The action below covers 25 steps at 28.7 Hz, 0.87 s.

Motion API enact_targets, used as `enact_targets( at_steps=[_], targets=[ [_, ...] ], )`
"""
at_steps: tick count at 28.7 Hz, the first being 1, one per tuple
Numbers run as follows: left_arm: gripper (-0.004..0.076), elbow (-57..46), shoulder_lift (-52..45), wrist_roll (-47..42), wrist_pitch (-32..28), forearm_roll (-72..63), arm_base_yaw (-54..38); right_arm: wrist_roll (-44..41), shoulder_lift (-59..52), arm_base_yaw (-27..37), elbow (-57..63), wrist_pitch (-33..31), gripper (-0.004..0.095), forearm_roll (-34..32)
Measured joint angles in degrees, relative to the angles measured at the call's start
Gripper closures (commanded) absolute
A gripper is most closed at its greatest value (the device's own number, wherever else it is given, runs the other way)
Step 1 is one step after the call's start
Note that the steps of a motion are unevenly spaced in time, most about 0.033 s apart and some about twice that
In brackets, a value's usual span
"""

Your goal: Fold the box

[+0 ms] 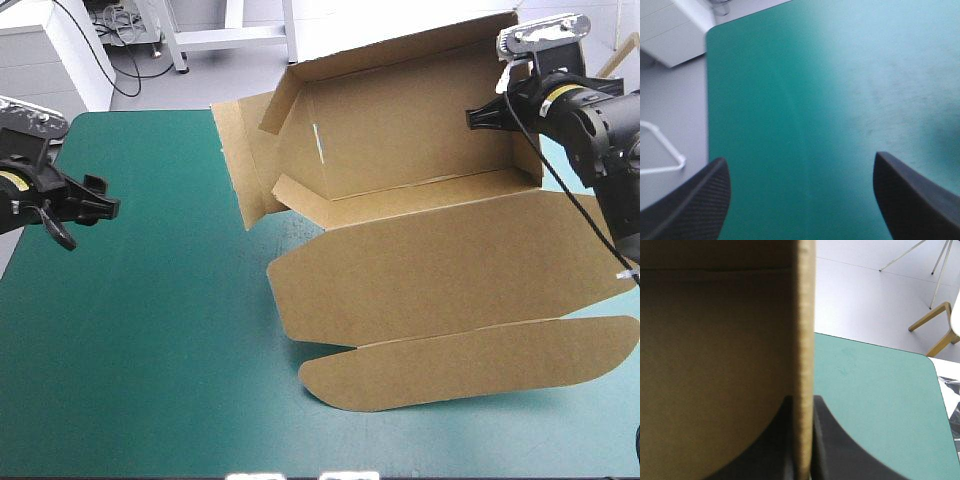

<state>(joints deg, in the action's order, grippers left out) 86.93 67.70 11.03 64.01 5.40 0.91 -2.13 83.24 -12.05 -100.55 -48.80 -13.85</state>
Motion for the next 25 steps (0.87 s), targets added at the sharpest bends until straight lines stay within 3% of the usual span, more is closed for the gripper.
enact_targets(
  at_steps=[4, 11, 20, 25],
  targets=[
    [0.0168, 0.00, 1.17, -7.54, 2.80, 14.83, 0.00, 0.82, -0.13, 0.00, 0.00, -0.05, 0.0928, 0.60],
    [0.0168, 0.01, 3.54, -8.62, 3.57, 17.77, -0.28, 2.68, -0.13, 0.00, 0.00, -0.07, 0.0928, 3.67],
    [0.0168, -2.43, 8.37, -3.68, 0.96, 1.45, -10.64, 7.81, -0.60, 0.56, 0.00, -0.07, 0.0928, 9.18],
    [0.0168, -10.46, 8.87, 2.90, -4.90, -10.04, -14.71, 17.70, -1.41, 6.93, 0.00, -1.85, 0.0928, 22.83]
  ],
)
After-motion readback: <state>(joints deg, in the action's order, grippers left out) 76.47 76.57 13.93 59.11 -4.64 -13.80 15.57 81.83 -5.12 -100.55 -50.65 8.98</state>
